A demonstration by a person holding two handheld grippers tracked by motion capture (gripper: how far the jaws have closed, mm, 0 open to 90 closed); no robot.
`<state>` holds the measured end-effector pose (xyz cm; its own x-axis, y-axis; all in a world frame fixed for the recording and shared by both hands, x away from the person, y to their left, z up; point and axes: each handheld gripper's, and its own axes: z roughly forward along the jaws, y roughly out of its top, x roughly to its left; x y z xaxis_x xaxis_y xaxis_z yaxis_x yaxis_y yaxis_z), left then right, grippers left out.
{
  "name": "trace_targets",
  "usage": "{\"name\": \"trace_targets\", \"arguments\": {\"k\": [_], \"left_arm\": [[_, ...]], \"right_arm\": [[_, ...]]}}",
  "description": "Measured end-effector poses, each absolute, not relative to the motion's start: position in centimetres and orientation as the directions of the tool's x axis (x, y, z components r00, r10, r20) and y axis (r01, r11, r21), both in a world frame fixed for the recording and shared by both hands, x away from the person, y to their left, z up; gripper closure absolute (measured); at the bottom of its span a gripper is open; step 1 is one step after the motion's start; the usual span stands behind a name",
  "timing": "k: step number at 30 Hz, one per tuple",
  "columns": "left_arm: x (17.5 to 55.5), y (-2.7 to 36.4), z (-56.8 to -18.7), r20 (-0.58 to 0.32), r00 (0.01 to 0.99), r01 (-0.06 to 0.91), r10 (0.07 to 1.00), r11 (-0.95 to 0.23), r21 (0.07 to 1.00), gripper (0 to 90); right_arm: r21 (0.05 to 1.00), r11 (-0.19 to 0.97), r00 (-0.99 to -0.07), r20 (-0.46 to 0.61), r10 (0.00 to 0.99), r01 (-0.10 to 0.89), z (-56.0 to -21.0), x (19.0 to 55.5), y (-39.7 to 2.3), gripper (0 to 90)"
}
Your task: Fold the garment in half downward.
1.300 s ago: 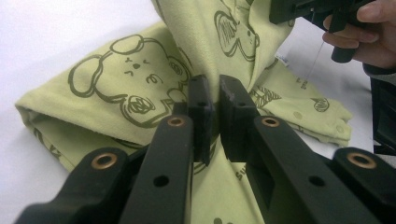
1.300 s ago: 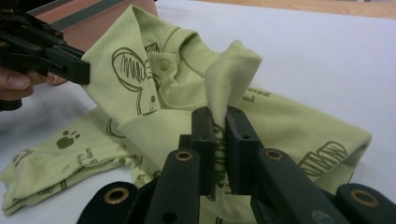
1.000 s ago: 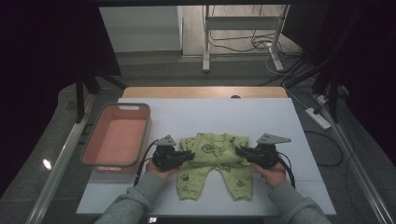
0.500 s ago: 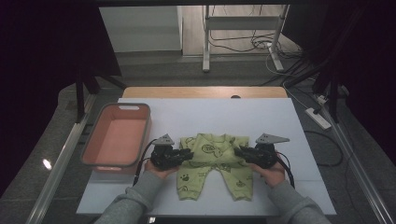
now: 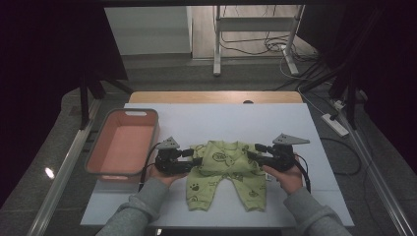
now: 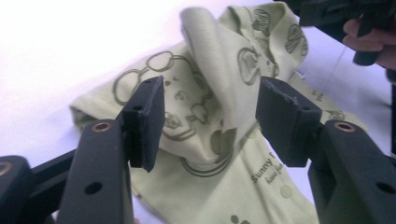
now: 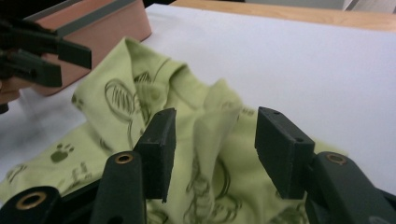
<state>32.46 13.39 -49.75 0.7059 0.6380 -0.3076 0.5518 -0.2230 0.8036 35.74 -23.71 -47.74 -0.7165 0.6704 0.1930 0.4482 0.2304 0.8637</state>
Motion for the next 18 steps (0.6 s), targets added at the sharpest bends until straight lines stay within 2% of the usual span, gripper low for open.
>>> {"name": "trace_targets", "arguments": {"k": [7, 18], "left_arm": [[32.5, 13.9, -49.5, -0.313, 0.694, 0.555, 0.649, -0.205, 0.807, 40.3], [32.5, 14.3, -49.3, -0.317, 0.679, 0.558, 0.662, -0.185, 0.809, 40.0]], "right_arm": [[0.836, 0.255, -0.718, 0.215, 0.662, 0.485, -47.0, 38.1, -21.9, 49.5], [0.81, 0.277, -0.716, 0.232, 0.658, 0.516, -48.1, 40.6, -20.1, 52.5]]}}
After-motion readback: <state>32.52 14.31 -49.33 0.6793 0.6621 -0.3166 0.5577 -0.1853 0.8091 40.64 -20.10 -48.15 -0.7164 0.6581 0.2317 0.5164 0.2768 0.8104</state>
